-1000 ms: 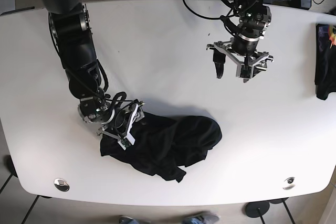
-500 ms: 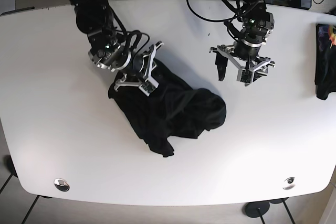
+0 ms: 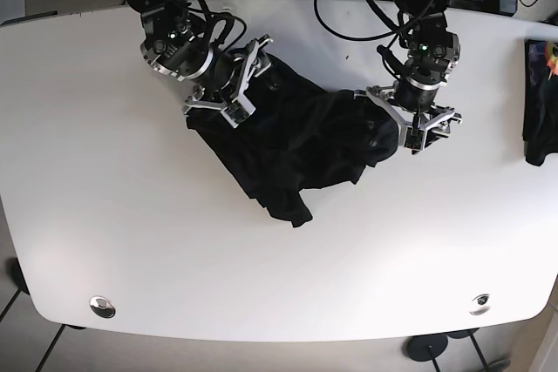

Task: Fold the T-shirt properly
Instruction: 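Grasp the crumpled black shirt with the right gripper and drag it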

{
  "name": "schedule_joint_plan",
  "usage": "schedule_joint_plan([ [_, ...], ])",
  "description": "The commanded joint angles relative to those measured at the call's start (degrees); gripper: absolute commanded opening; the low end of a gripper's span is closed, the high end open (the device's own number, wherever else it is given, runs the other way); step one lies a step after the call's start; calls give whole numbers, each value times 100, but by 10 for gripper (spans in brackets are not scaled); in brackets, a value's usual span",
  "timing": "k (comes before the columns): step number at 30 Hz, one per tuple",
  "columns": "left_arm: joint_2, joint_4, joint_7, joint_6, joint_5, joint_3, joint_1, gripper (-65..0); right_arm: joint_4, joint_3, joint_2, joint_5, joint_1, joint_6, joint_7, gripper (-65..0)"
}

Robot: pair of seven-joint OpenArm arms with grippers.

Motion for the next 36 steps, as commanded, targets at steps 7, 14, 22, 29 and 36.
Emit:
schedule_joint_plan([
  [7, -162, 125, -138, 15, -63, -1152, -142, -217, 315, 165, -165, 158, 627, 40, -183, -190],
  [14, -461, 90, -138, 15, -415, -1468, -203, -217, 271, 851, -165, 1292, 1242, -4, -332, -190],
  [22, -417, 81, -138, 15, -538, -1539, -203, -217, -890, 1431, -130, 1328, 2104, -4, -508, -190],
  [29, -435, 72, -138, 15, -538, -1539, -203, -217, -1127, 684, -121, 1336, 2210, 31, -710, -190],
  [36, -417, -121, -138, 15, -538, -1548, -203, -217, -978, -327, -165, 1336, 1946, 31, -772, -190],
])
